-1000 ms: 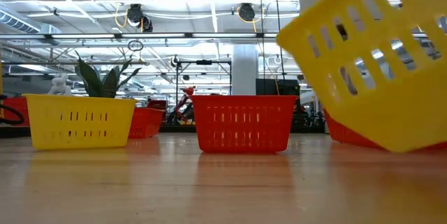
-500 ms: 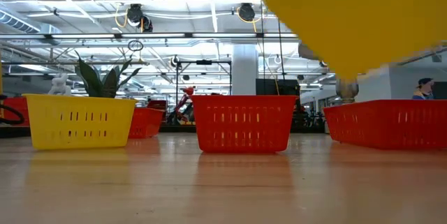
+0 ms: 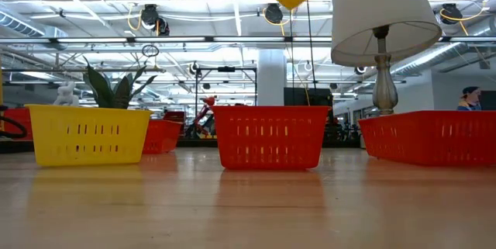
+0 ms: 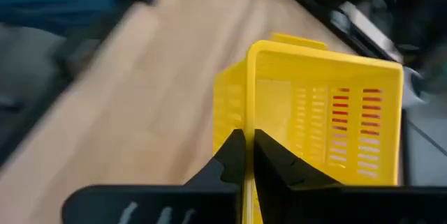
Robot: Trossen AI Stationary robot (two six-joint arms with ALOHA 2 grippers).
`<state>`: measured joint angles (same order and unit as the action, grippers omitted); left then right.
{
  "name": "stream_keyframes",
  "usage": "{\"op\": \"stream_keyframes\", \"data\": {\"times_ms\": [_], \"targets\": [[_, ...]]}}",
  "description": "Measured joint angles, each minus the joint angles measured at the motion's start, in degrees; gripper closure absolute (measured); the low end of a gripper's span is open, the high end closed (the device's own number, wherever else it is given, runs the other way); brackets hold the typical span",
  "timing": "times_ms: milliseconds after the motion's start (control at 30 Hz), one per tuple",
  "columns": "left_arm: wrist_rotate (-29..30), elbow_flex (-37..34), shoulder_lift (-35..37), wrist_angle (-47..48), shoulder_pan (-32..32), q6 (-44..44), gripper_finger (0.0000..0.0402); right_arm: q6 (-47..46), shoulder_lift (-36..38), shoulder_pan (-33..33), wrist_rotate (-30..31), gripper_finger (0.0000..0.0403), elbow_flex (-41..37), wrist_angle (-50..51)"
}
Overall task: Stack baskets by color
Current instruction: Stack the bottom right yellow bin on top of the top yellow bin
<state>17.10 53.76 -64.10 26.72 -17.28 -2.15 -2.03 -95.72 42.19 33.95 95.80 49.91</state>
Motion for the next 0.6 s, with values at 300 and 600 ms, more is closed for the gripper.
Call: {"op": "stream_keyframes", "data": {"times_ms": [300, 600], "targets": [[0.0, 0.0, 0.0, -0.5, 0.0, 5.3, 0.0254, 1.2, 0.7, -13.7, 3.8, 0.0397, 2.9, 3.1], [0.0, 0.0, 0.0, -0.4, 0.0, 7.8, 0.0254, 7.3, 1.2, -24.6, 2.8, 0.0397, 2.9, 3.3]]}}
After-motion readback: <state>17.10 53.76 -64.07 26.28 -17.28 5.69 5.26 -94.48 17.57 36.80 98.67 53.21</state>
